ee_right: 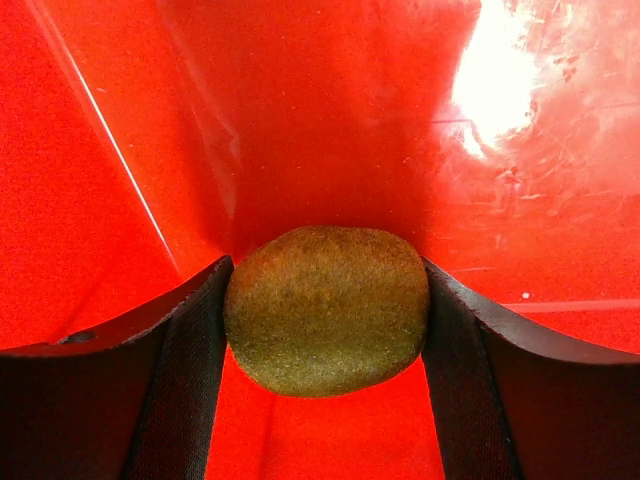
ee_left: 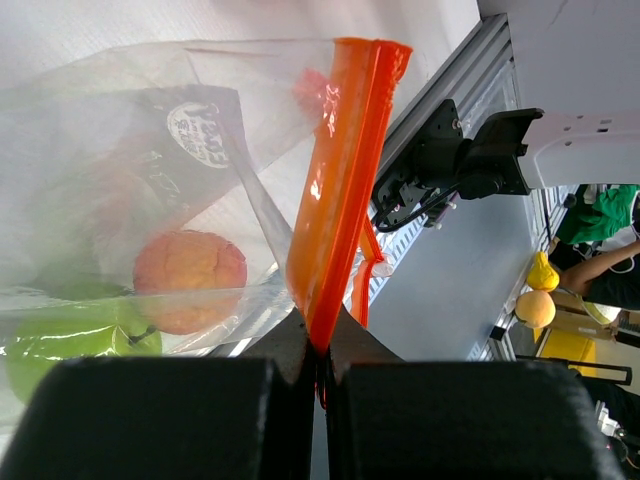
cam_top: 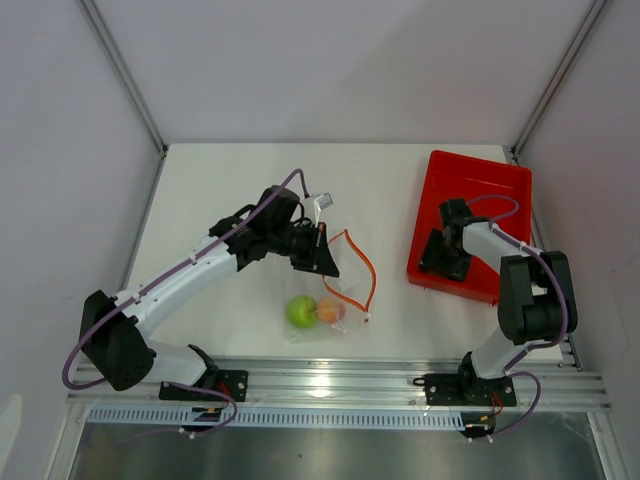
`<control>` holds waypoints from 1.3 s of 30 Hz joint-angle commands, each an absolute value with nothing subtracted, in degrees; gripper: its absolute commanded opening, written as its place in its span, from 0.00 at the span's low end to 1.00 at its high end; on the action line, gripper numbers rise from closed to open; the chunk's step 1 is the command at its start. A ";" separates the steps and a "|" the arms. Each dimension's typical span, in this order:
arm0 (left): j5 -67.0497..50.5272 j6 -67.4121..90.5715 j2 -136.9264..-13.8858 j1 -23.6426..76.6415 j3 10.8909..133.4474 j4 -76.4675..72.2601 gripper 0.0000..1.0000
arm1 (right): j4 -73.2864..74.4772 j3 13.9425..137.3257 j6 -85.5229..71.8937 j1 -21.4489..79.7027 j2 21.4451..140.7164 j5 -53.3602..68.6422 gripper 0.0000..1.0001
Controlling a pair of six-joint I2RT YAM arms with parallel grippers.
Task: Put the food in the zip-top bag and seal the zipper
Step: Pick up the fake fruit from the bin, then place the fake fruit in the zipper food storage bag.
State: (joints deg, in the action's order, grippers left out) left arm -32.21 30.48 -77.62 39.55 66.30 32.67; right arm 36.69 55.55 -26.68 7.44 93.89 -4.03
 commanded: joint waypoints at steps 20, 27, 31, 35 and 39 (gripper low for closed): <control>-32.87 31.73 -77.08 39.37 66.80 32.17 0.00 | 36.91 55.28 -20.30 5.45 69.72 -4.48 0.00; -32.96 32.87 -76.47 39.29 66.80 32.34 0.01 | 37.62 54.23 -19.25 5.27 65.75 -5.89 0.00; -32.87 33.40 -75.76 39.37 66.36 32.34 0.01 | 37.00 53.62 -19.16 5.27 64.78 -2.92 0.00; -32.26 33.66 -75.23 39.37 66.27 32.78 0.01 | 35.78 52.91 -18.63 5.36 63.28 2.89 0.00; -31.99 34.01 -75.06 39.37 66.36 32.96 0.01 | 35.68 52.21 -18.19 5.62 61.88 5.27 0.00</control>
